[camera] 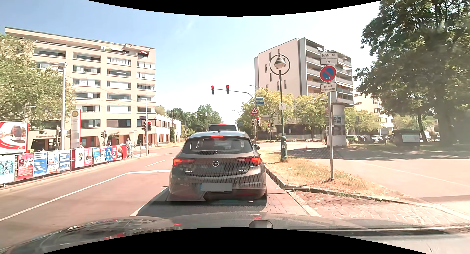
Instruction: Follow the waypoints while adhering to traffic rules and regulations
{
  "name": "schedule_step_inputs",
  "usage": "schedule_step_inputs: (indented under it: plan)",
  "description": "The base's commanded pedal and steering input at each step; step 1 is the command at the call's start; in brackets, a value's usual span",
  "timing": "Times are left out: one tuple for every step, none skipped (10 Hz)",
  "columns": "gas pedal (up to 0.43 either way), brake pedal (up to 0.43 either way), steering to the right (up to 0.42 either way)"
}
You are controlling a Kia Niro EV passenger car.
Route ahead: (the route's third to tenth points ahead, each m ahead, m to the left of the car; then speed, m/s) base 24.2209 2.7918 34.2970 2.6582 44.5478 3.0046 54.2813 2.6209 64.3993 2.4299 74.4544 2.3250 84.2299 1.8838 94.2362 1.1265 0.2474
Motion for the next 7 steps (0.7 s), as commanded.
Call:
schedule_step_inputs:
  plan:
    - [0.000,0.140,-0.160]
    - [0.000,0.152,-0.158]
    - [0.000,0.159,-0.157]
    - [0.000,0.159,-0.156]
    - [0.000,0.165,-0.155]
    - [0.000,0.165,-0.154]
    - [0.000,0.165,-0.153]
